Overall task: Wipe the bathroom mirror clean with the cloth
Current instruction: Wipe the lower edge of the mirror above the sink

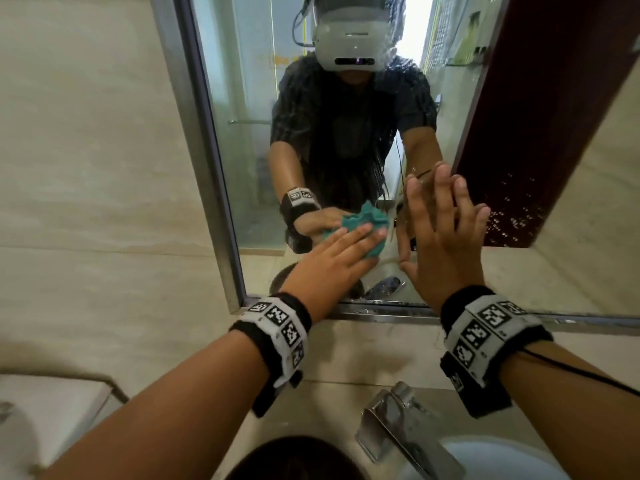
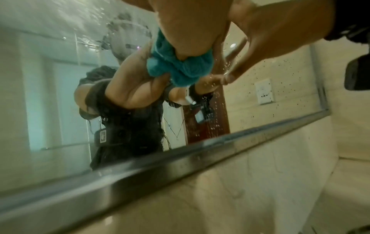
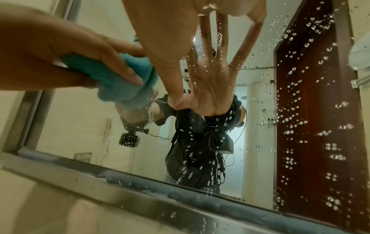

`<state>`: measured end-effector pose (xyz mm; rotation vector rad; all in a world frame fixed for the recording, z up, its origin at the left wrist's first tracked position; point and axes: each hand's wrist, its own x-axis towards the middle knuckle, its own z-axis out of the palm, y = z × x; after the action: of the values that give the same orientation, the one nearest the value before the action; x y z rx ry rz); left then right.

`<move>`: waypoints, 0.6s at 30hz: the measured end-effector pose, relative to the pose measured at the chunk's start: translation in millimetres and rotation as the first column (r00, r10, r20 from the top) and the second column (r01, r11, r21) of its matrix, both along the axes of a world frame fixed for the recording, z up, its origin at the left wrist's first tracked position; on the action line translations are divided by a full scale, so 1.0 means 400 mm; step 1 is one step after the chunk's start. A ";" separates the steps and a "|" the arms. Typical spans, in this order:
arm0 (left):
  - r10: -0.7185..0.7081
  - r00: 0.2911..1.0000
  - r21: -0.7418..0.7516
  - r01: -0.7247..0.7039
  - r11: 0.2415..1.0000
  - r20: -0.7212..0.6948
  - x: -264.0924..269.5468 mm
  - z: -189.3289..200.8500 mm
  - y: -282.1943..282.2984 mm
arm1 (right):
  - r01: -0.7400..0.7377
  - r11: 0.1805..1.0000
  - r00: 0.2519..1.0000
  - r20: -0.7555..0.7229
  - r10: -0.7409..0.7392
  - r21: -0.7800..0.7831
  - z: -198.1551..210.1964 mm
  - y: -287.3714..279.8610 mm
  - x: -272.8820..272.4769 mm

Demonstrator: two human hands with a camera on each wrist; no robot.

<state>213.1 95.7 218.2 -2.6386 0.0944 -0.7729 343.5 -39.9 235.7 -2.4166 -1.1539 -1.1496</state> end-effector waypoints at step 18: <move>-0.001 1.000 -0.010 0.001 1.000 0.019 0.028 0.023 -0.019 | -0.087 0.996 0.996 -0.016 0.087 -0.005 0.026 -0.043 0.000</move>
<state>224.4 88.2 227.3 -2.6404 0.0865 -0.8013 343.7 -57.0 246.1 -2.3500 -1.2465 -1.1006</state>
